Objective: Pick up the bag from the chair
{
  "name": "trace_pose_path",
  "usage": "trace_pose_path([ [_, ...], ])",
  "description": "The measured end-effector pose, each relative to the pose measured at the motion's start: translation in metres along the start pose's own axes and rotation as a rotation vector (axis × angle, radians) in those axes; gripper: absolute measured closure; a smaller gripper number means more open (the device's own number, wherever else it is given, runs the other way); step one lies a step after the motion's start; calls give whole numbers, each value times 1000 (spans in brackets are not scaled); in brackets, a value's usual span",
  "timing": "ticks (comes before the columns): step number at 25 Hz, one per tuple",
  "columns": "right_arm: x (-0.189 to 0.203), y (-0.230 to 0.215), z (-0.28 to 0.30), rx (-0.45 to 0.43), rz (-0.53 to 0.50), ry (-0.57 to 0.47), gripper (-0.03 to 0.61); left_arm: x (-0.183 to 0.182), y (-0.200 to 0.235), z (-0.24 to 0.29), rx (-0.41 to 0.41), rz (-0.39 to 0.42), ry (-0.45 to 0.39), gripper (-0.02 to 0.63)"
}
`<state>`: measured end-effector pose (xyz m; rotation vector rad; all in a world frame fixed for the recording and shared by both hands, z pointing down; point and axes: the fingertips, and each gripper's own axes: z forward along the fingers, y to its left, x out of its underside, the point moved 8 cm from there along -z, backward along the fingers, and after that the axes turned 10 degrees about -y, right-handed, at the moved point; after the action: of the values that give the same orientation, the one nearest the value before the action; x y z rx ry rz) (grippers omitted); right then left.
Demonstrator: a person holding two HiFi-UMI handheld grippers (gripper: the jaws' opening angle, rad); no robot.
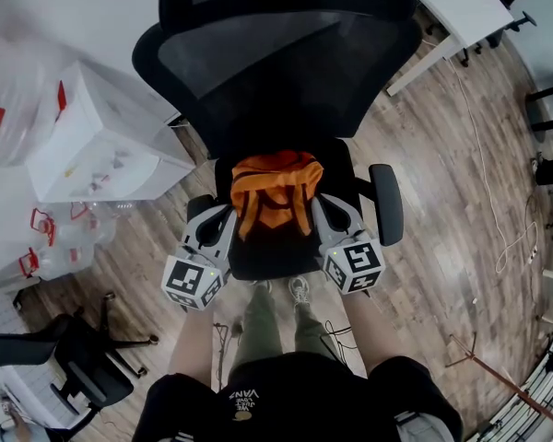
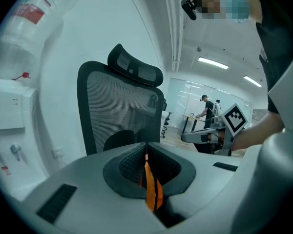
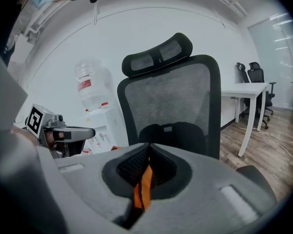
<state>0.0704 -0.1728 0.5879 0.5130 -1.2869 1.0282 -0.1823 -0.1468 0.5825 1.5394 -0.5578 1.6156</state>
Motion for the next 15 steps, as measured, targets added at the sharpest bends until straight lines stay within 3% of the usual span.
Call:
trace_pose_path([
  [15,32,-18,15,-14,52,51,578,41,9,18,32,-24,93,550],
])
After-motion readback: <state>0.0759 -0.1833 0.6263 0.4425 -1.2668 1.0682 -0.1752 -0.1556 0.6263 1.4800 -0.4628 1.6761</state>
